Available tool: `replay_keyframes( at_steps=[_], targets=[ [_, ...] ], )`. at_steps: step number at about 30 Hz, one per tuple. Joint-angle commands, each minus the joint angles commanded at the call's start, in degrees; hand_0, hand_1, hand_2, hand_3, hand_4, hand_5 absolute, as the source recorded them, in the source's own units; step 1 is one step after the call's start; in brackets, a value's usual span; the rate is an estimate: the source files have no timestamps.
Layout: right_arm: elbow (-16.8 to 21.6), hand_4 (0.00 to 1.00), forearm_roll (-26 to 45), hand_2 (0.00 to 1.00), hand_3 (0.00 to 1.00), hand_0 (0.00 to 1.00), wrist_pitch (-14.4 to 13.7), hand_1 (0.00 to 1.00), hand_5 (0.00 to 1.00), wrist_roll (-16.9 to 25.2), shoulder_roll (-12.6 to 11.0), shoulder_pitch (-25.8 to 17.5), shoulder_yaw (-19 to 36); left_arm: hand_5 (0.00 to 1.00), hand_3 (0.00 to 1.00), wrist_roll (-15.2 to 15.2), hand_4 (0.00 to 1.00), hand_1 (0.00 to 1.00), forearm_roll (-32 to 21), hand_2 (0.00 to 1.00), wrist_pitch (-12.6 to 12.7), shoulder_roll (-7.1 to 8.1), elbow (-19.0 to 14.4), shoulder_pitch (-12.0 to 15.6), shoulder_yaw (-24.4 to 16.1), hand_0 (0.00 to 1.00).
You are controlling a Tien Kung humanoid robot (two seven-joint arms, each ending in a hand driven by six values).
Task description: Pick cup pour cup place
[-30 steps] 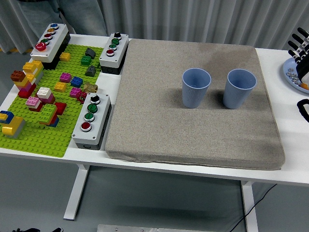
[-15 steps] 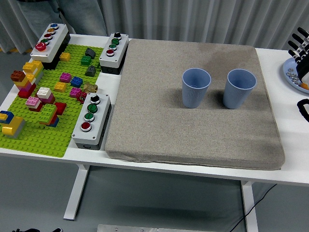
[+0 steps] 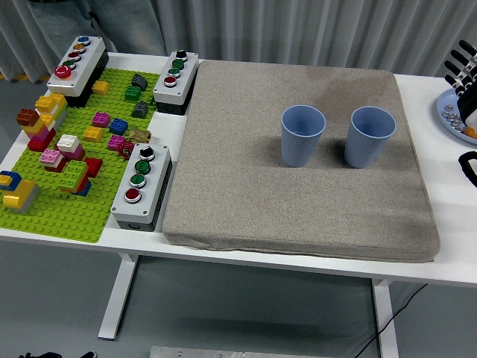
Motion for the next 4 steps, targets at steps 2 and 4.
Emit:
replay_keyframes(
  at_steps=[2,4],
  targets=[
    [0.0,0.819,0.0,0.832,0.793,0.971,0.0,0.833,0.998,0.0,0.0,0.0,0.0,0.998,0.630,0.0,0.504,0.762,-0.1,0.812,0.0,0.00,0.0,0.0,0.2,0.778],
    [0.0,0.819,0.0,0.832,0.793,0.971,0.0,0.833,0.998,0.0,0.0,-0.1,-0.1,0.998,0.630,0.0,0.504,0.762,-0.3,0.812,0.0,0.01,0.0,0.1,0.3,0.778]
  ],
)
